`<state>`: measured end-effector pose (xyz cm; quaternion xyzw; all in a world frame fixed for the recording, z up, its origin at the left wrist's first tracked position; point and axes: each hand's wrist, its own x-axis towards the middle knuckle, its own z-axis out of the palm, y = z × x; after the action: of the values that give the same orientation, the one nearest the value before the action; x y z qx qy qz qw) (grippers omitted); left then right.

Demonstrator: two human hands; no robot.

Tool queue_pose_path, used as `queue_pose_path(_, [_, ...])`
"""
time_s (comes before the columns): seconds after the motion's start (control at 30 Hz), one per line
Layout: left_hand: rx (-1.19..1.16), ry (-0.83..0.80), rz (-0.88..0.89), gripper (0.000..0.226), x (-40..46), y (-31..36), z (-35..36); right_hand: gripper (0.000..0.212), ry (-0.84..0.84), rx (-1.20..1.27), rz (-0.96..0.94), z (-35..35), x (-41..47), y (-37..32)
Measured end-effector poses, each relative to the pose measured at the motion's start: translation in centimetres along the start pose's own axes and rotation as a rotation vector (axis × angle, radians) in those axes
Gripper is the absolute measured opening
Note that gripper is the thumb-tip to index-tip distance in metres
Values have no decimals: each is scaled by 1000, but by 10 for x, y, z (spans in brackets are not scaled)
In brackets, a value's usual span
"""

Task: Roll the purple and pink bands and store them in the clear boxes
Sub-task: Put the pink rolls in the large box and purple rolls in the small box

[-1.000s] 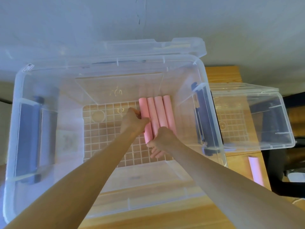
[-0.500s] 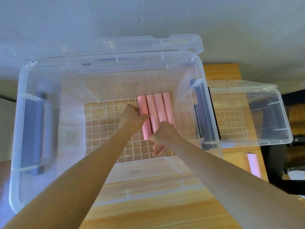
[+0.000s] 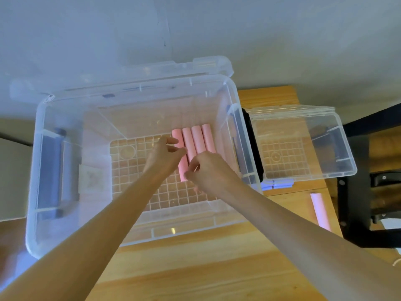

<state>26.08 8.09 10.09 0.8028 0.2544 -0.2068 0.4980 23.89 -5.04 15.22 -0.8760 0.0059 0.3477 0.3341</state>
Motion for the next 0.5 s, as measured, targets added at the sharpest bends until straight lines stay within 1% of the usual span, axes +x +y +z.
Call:
queue_pose_path(0.1, [-88, -6, 62, 31, -36, 19, -4, 17, 72, 110, -94, -18, -28, -5])
queue_pose_path(0.17, [-124, 1, 114, 28, -63, 33, -7, 17, 95, 172, -140, -28, -46, -5])
queue_pose_path(0.3, [-113, -9, 260, 22, -115, 60, -3, 17, 164, 256, -215, -47, -81, 15])
queue_pose_path(0.4, [-103, -79, 336, 22, -150, 80, 19, 17, 193, 322, -189, -60, -105, 44])
queue_pose_path(0.5, [-78, -188, 350, 20, -172, 94, 53, 18, 221, 365, -141, -69, -123, 81])
